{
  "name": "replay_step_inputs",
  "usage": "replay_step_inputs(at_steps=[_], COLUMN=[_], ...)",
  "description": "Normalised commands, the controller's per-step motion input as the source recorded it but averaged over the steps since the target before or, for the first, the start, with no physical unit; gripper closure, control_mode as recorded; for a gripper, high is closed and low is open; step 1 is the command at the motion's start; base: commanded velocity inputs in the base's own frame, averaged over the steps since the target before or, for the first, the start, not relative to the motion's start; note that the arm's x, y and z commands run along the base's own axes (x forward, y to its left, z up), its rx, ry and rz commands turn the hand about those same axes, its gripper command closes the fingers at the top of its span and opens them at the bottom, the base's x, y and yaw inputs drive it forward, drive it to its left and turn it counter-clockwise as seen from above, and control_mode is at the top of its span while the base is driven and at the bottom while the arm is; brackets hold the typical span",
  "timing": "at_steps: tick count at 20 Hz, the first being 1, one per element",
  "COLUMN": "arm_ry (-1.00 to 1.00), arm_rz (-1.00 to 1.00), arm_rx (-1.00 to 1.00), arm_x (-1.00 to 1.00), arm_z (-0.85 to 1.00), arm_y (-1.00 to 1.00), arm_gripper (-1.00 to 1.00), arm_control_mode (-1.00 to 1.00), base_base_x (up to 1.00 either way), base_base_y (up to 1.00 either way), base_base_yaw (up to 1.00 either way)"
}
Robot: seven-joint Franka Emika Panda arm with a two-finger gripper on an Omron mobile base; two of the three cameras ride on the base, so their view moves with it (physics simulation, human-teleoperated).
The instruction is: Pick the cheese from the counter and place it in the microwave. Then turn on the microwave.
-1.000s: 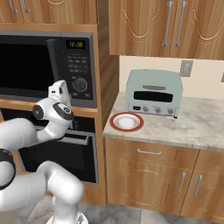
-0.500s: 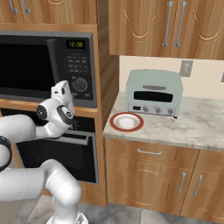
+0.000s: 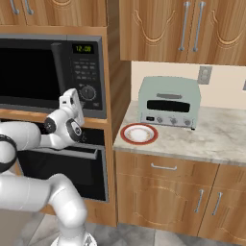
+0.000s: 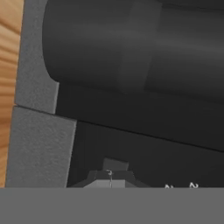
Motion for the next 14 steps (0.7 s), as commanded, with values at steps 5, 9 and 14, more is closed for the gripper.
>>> replay_step_inputs(at_steps=[5,9,14], arm_ry=[-0.04,-0.06,-0.07], arm_rz=[0.00,0.01,0.04], arm_rx=[-0.01,-0.01,-0.02], arm_x=[0.31,0.12,-0.15], arm_z=[-0.03,0.02,0.27], arm_y=[0.01,0.00,0.04], arm_gripper=[1.00,1.00,1.00], arm_control_mode=[-1.00,-1.00,-1.00], base_base_x=[0.00,0.00,0.00], base_base_y=[0.00,0.00,0.00], base_base_yaw=[0.00,0.00,0.00])
